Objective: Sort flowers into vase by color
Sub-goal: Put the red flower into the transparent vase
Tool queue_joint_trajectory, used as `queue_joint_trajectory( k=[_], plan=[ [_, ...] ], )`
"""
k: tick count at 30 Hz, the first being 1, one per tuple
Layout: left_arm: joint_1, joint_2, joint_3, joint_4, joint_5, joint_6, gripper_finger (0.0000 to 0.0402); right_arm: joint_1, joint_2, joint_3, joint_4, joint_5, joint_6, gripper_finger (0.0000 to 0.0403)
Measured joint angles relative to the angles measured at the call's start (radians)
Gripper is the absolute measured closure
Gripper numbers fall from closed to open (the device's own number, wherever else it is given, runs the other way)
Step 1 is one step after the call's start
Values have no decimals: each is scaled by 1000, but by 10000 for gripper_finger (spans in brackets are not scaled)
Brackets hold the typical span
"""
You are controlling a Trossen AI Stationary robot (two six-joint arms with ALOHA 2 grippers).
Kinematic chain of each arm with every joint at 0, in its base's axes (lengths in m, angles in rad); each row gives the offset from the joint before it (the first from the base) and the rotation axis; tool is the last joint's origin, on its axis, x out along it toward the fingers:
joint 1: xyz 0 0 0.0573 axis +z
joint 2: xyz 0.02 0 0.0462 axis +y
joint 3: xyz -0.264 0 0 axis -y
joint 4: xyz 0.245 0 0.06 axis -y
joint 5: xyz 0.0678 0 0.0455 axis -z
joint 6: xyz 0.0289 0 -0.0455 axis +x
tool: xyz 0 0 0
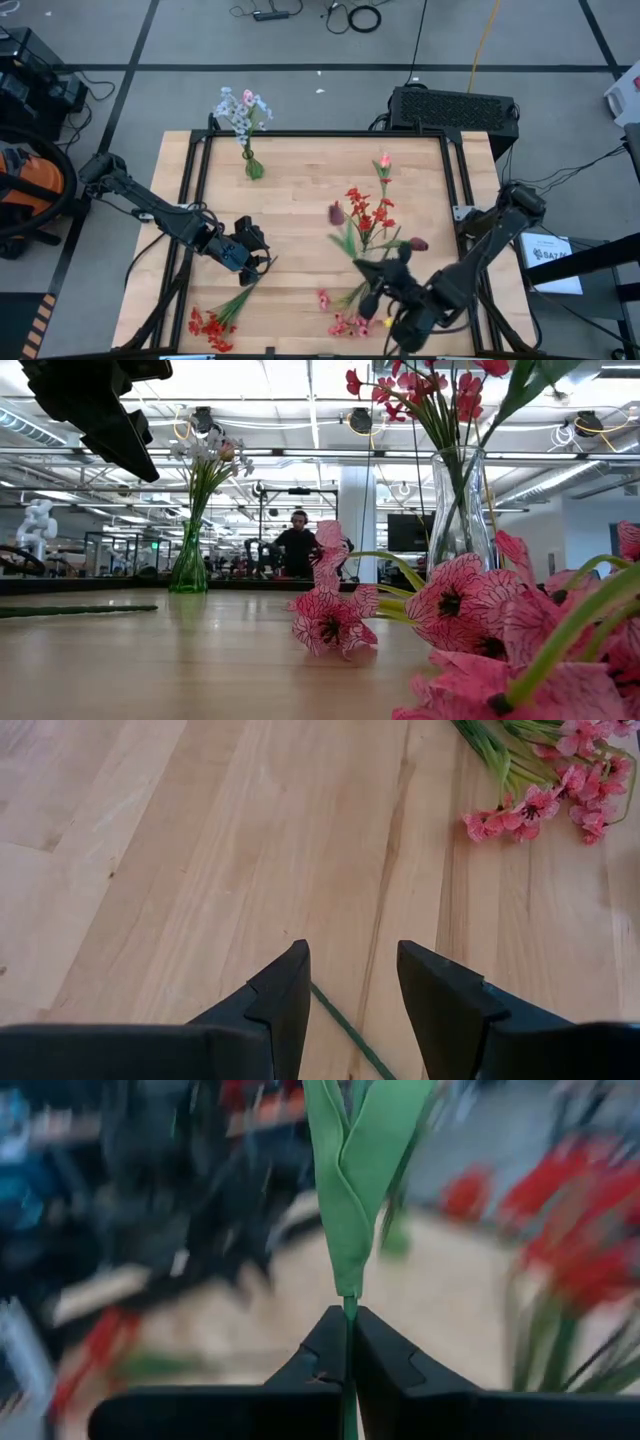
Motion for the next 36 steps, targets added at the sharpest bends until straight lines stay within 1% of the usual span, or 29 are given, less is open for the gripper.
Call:
queue_joint_trajectory(
  k=[3,5,6,11,13,18,25,27,31,36],
  plan=[
    [0,0,0,0,0,0,245,18,-8,0,0,195,-26,403],
    [0,0,0,0,0,0,245,18,-8,0,-1,285,-24,403],
    [0,0,0,0,0,0,245,14,-8,0,-1,309,-15,403],
    [0,0,0,0,0,0,245,-32,-8,0,44,314,-18,400],
    [0,0,0,0,0,0,245,-44,-8,0,70,316,-60,399],
    [0,0,0,0,0,0,245,-63,-8,0,74,317,-203,401],
    [0,0,0,0,0,0,245,-89,-8,0,62,316,-283,401],
    [0,0,0,0,0,0,245,-89,-7,0,30,316,-261,401],
    [-1,0,0,0,0,0,245,-89,11,0,-56,316,-157,402],
    [-1,0,0,0,0,0,245,-89,67,0,-108,316,-60,402]
  ],
)
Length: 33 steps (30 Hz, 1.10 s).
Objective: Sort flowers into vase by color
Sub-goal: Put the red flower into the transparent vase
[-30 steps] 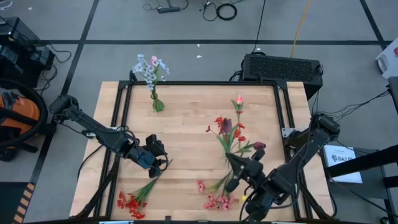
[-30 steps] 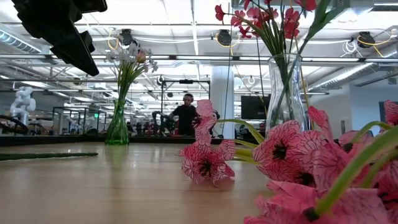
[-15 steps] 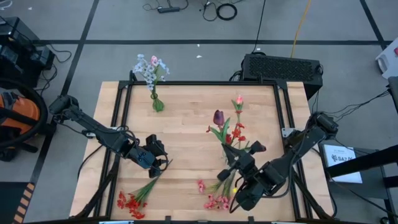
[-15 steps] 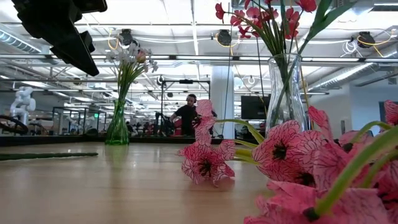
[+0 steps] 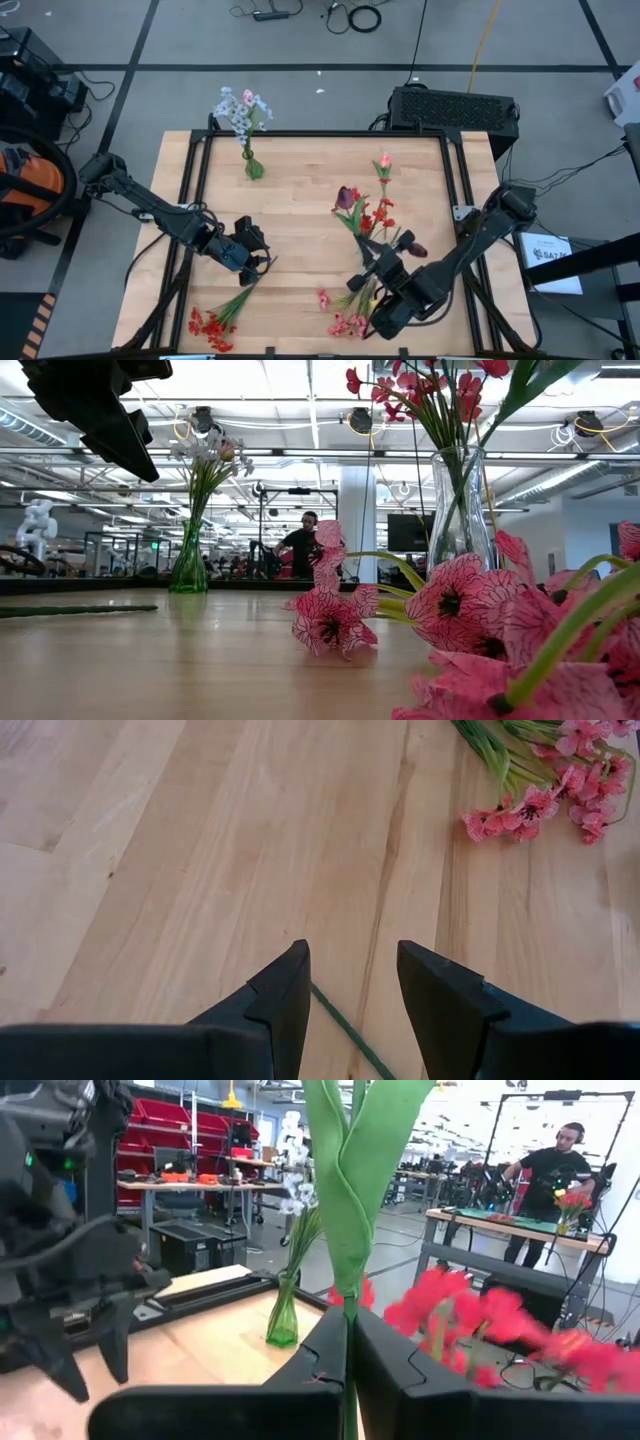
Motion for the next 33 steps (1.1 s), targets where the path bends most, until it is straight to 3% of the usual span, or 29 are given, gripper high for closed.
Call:
queue_joint_trajectory(
  k=[13,19,33],
  plan=[
    [0,0,0,0,0,0,245,-6,49,0,-128,-7,170,396],
    [0,0,0,0,0,0,245,-12,49,0,-135,-66,155,387],
    [0,0,0,0,0,-1,245,-9,33,0,-150,-84,135,320]
  ],
)
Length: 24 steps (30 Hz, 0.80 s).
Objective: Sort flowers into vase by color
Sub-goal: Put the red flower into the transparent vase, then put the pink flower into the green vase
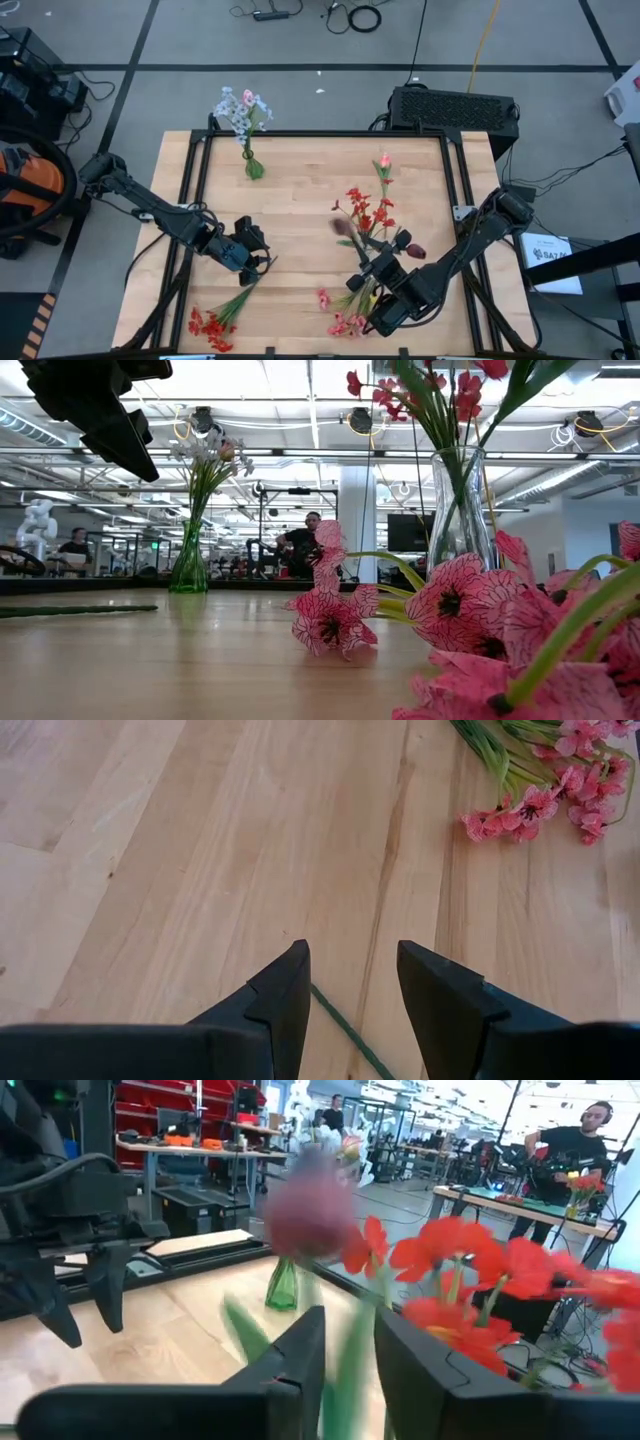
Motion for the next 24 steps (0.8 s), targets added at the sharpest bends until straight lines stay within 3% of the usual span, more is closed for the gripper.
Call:
queue_joint_trajectory(
  k=[7,14,17,24],
  plan=[
    [0,0,0,0,2,0,245,5,-61,0,26,19,-50,298],
    [0,0,0,0,3,0,245,7,-197,0,172,22,-307,300],
    [0,0,0,0,2,0,245,7,-271,0,205,-39,-386,307],
    [0,0,0,4,-4,0,245,-19,-421,0,104,-144,-259,341]
  ],
)
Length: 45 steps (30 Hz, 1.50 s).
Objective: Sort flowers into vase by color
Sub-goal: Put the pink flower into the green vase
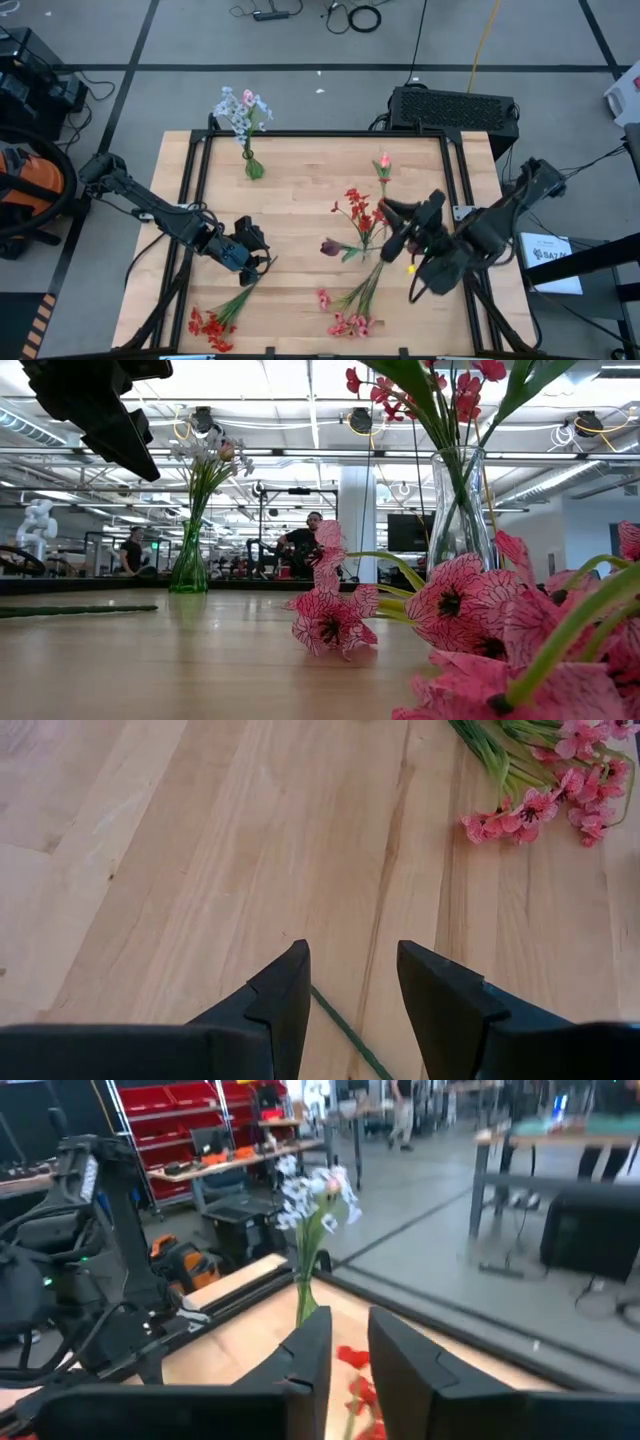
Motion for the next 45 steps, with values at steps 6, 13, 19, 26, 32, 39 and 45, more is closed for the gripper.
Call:
queue_joint_trajectory(
  k=[6,13,19,26,32,39,45],
  plan=[
    [0,0,0,42,-7,0,245,-87,-71,0,-206,-174,238,390],
    [14,0,0,85,-60,1,245,-313,-65,0,-248,-462,198,402],
    [32,0,0,90,-66,0,245,-523,-114,0,-268,-602,68,402],
    [68,0,0,146,-97,-1,245,-791,-119,0,-298,-845,-104,403],
    [100,0,0,201,-102,-47,245,-1005,-125,-94,-312,-965,-150,403],
    [108,0,0,220,-133,-53,245,-1118,-117,-335,-150,-1061,-173,399],
    [108,0,0,233,-148,-53,245,-1148,-115,-535,-8,-1062,-150,375]
  ],
)
